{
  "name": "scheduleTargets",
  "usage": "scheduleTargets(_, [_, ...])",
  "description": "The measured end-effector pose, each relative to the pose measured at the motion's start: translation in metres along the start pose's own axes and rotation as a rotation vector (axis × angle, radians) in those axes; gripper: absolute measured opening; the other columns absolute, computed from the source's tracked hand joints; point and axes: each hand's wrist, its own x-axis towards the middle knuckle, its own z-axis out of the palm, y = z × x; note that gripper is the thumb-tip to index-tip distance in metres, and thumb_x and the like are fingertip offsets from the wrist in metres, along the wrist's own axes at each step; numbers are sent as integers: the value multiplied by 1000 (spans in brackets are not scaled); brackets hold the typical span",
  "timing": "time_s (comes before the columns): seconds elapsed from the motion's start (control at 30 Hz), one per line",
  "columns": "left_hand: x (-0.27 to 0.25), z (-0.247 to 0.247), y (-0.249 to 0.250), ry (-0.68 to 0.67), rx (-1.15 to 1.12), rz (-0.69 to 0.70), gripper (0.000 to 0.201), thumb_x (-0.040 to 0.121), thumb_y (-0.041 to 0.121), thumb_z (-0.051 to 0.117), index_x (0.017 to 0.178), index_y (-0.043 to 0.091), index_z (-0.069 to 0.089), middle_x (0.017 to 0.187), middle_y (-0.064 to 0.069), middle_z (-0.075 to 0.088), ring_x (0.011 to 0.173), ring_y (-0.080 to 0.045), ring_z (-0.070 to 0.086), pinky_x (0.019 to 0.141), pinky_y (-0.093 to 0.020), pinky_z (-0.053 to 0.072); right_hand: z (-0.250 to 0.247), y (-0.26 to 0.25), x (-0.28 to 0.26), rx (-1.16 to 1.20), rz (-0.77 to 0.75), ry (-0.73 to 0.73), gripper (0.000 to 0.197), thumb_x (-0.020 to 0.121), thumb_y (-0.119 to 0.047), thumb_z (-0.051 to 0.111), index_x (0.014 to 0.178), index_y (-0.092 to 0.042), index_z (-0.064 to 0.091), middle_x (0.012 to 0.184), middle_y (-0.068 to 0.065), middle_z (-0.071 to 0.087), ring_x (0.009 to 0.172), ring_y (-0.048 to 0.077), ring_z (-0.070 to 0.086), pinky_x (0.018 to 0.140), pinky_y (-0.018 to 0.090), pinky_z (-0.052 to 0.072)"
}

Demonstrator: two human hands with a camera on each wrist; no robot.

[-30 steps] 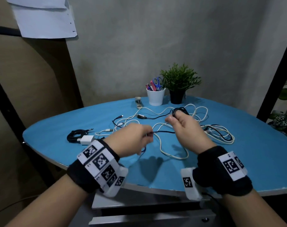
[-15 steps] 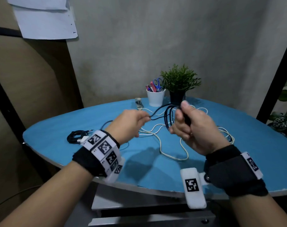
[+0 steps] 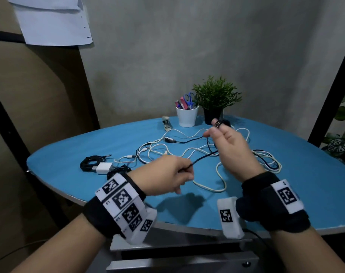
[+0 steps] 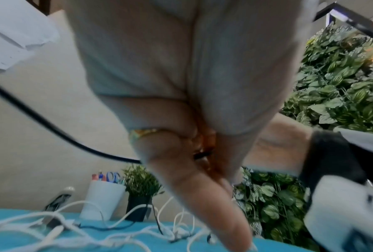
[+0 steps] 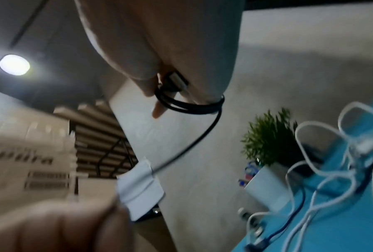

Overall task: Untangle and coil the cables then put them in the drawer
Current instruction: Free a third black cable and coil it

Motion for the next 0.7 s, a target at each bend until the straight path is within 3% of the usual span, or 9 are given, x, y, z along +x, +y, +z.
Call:
scheduleTargets(0.03, [0,-6,4,58,-18,52,11,93,18,51,83,16,55,68,5,58,62,-12,68,61,-26,53,1,2,-1,-94,1,-43,26,98,-25,45,90,-10,65,90,-5,67,76,-2,58,70,14,41])
scheduleTargets(0.13, [3,-23,11,280,-107,170,18,91,16,56,76,27,55,58,10,59,55,-4,63,60,-26,53,7,1,-7,-96,59,-162,30,99,-28,41,85,-8,60,63,2,64,59,14,59,64,28,42])
scheduleTargets(0.2, [8,-35,11,435,-113,234,16,89,14,60,77,24,58,60,9,60,57,-8,64,60,-26,53,8,-3,-11,6,104,-213,39,99,-35,38,81,-8,59,49,7,52,50,23,53,62,33,43])
scheduleTargets(0.3, [15,-50,3,587,-41,274,5,86,19,65,82,15,64,70,3,61,60,-9,65,60,-24,53,7,-6,-16,80,139,-330,49,95,-47,44,69,-9,60,44,-1,41,44,18,43,62,36,43])
scheduleTargets(0.37, [20,-55,-7,637,7,251,8,85,23,66,83,16,66,75,-3,62,60,-8,63,60,-19,51,4,-9,-19,161,144,-400,44,95,-38,49,59,-12,53,41,-5,39,43,17,41,56,36,38])
scheduleTargets(0.43, [22,-54,-15,629,21,202,11,88,25,62,87,16,68,78,-4,59,59,-7,63,63,-24,54,-1,-16,-21,363,141,-405,43,97,-28,45,57,-12,46,38,-4,31,37,15,36,61,38,40])
scheduleTargets(0.53, [23,-42,-22,545,-32,115,17,93,21,55,95,13,69,74,8,56,55,-4,61,64,-33,56,-8,-28,-18,740,192,-305,41,96,-32,37,59,-14,42,38,-3,25,33,13,26,63,32,47])
scheduleTargets(0.63, [23,-19,-20,383,-128,52,19,95,17,50,104,16,67,70,6,53,52,-7,58,63,-31,56,-12,-33,-11,927,218,-164,43,99,-33,32,62,-15,45,46,3,47,35,14,37,61,30,43])
scheduleTargets(0.7, [21,-2,-16,263,-163,21,22,96,13,48,109,18,65,70,6,52,56,-12,59,63,-31,55,-12,-34,-8,1003,220,-123,43,99,-34,32,66,-14,50,76,12,71,52,16,62,61,28,51])
